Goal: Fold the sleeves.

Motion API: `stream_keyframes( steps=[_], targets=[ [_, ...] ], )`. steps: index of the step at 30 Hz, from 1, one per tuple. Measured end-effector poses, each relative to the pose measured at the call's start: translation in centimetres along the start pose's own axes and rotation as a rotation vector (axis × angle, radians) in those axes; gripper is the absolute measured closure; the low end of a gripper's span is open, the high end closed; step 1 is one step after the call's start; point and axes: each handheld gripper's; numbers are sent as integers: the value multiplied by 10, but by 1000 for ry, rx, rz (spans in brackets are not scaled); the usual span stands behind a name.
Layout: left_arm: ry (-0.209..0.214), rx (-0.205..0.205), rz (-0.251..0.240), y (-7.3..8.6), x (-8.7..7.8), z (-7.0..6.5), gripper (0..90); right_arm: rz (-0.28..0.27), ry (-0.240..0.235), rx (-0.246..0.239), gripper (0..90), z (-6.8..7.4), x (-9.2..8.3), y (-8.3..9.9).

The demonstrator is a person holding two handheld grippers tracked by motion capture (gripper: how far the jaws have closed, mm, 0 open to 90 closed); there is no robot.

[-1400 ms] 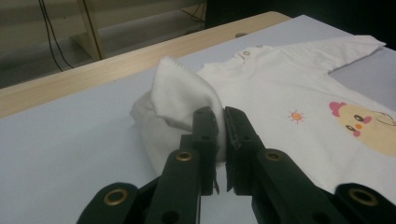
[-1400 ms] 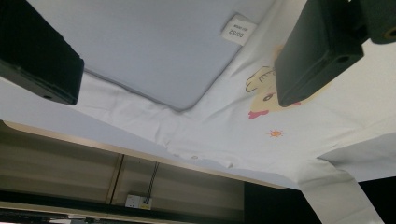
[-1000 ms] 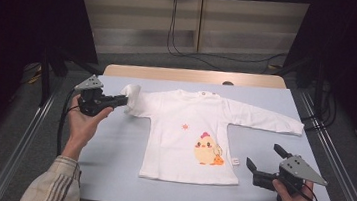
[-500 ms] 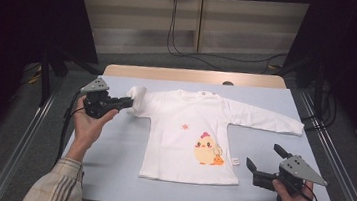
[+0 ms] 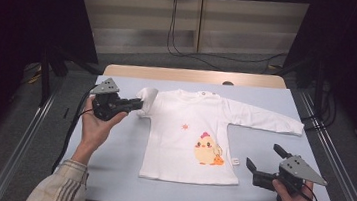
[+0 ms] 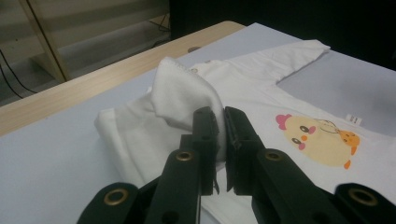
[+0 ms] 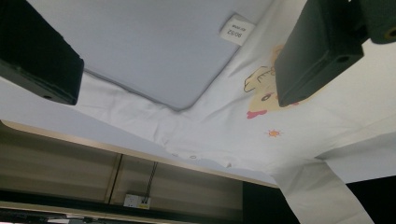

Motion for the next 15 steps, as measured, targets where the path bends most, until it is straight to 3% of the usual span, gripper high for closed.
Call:
stream_keyframes(
  steps=[5,12,15],
  targets=[
    [3,-6,-10,-2,2,-1,838,0,0,0,14,0,0,0],
    [18,4,23,1,11,-5,838,-1,1,0,14,0,0,0],
    [31,0,9,-1,12,-8,837,1,1,-1,13,0,0,0]
  ],
)
Point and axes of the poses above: each handheld gripper's, and its own axes: x roughly forward along the jaws, y roughly out of its underside, z roughly to its left, and after that the axes turned 1 degree about y, right-handed
